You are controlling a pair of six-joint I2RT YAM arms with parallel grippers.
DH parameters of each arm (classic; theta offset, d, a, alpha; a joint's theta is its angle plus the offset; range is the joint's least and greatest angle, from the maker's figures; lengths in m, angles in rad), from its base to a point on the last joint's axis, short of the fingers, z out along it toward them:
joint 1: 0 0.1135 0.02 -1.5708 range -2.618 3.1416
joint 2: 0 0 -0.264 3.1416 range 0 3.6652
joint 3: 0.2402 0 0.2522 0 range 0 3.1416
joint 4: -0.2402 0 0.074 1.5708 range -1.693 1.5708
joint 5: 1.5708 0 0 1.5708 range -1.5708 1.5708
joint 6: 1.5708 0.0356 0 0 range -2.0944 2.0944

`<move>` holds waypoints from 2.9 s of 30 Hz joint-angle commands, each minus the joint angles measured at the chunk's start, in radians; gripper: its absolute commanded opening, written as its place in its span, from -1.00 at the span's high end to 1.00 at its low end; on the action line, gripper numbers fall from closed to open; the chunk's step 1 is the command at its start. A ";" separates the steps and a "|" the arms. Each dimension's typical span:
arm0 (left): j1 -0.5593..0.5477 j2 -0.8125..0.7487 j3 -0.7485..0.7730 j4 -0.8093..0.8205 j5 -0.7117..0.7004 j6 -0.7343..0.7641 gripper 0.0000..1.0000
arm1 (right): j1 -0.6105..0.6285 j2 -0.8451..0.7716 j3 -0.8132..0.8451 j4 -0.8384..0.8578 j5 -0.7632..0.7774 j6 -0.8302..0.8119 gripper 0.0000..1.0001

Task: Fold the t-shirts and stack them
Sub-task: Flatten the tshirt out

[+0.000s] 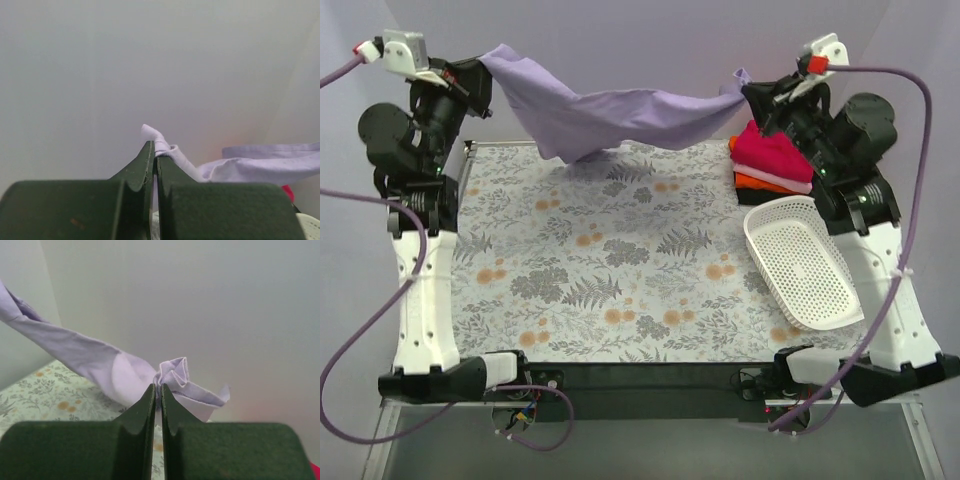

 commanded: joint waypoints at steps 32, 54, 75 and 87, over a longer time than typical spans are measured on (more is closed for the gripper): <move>0.005 0.366 -0.253 0.162 0.030 -0.020 1.00 | -0.004 0.066 -0.551 0.281 0.113 0.126 0.97; -0.076 0.680 -0.067 0.155 -0.566 0.037 -0.84 | -0.004 0.380 -0.464 0.361 0.201 0.115 -0.23; -0.315 0.477 -0.654 0.358 -0.317 -0.135 -0.88 | 0.144 0.409 -0.805 0.454 0.179 0.181 -0.19; -0.314 0.505 -0.733 0.392 -0.232 -0.103 -0.88 | 0.278 0.553 -0.788 0.441 0.351 0.216 -0.21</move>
